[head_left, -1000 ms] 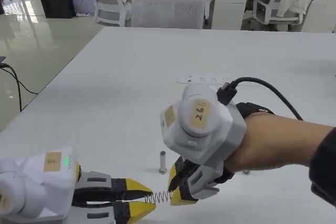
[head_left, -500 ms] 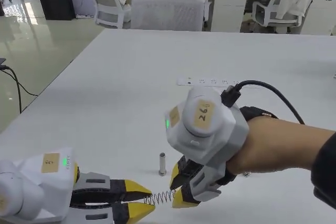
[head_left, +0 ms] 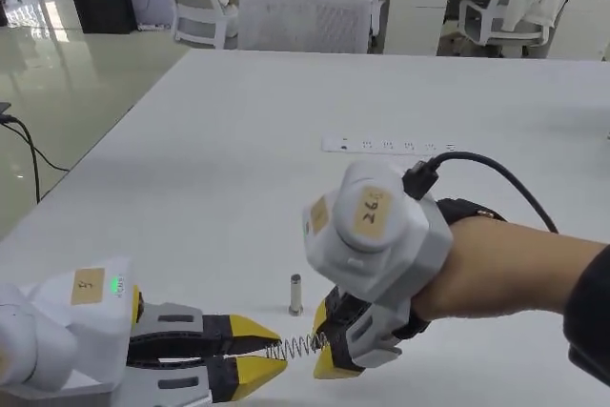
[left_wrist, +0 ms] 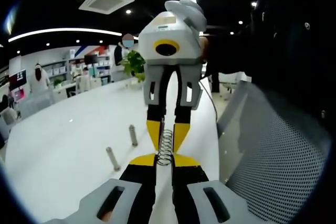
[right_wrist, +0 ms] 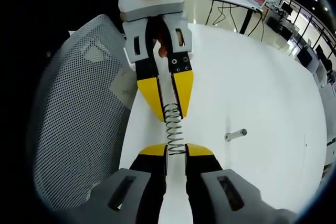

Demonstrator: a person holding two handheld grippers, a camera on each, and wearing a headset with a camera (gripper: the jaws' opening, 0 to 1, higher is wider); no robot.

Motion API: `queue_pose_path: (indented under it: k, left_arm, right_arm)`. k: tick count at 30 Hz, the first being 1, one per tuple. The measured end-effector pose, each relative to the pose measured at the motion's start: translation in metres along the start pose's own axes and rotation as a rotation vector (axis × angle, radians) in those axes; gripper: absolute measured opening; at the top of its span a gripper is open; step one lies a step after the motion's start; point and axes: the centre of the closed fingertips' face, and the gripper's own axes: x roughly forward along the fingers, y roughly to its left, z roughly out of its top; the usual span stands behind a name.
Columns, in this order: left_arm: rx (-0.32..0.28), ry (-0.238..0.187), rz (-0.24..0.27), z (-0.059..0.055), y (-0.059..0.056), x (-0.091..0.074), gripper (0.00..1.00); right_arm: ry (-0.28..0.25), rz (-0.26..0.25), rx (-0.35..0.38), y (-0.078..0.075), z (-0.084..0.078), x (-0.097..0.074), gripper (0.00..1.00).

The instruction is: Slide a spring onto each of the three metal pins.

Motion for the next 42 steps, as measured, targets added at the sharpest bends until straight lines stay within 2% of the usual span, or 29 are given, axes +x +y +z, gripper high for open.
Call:
queue_pose_path:
  k: [16,22,36,42]
  left_arm:
    - [-0.007,0.016,0.006,-0.005,0.002,0.001,0.03]
    - [-0.008,0.019,0.002,-0.007,0.001,0.002,0.03]
    - [-0.011,0.007,-0.007,-0.005,-0.001,0.004,0.03]
    - [-0.008,0.000,-0.014,-0.004,-0.002,0.005,0.03]
  right_arm:
    - [-0.056,-0.024,-0.024,-0.001,0.022,-0.014,0.09]
    - [-0.073,-0.018,-0.032,0.002,0.031,-0.016,0.08]
    - [-0.073,-0.015,-0.060,0.007,0.044,-0.019,0.08]
    - [-0.060,-0.023,-0.055,0.007,0.043,-0.020,0.08]
